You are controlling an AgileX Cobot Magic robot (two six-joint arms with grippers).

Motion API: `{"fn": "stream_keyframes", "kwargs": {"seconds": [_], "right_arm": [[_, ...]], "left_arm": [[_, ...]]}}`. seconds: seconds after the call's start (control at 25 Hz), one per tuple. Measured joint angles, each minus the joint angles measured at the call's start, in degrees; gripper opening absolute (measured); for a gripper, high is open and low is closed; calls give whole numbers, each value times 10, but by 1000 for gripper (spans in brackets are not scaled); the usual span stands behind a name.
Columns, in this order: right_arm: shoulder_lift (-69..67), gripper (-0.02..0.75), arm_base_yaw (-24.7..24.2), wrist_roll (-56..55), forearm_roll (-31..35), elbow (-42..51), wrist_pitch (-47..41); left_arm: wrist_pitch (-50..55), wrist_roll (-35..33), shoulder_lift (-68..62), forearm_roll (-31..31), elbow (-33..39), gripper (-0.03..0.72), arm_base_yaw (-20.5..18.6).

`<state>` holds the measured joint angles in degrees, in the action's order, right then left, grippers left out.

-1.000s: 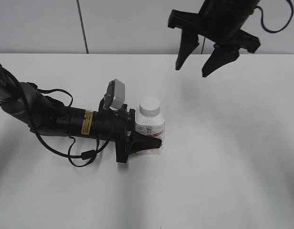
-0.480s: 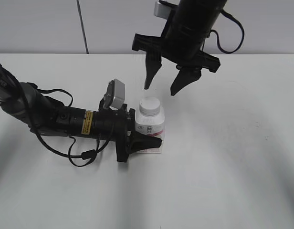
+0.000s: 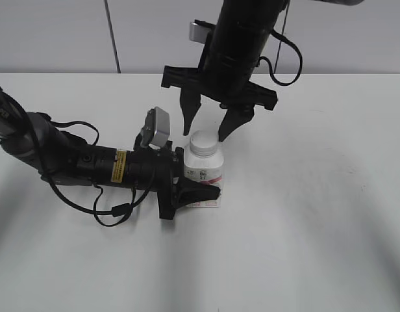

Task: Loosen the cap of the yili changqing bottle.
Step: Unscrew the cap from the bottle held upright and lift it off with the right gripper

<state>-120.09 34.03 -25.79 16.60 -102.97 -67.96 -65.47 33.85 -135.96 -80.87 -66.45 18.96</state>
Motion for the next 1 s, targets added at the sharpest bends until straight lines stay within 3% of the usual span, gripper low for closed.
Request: {"fn": "stream_keyframes", "kwargs": {"seconds": [0.84, 1.0], "right_arm": [[-22, 459, 1, -6, -10, -1, -9], [-22, 399, 1, -6, -10, -1, -10]], "left_arm": [[1, 0, 0, 2, 0, 377, 0], [1, 0, 0, 2, 0, 377, 0]]}}
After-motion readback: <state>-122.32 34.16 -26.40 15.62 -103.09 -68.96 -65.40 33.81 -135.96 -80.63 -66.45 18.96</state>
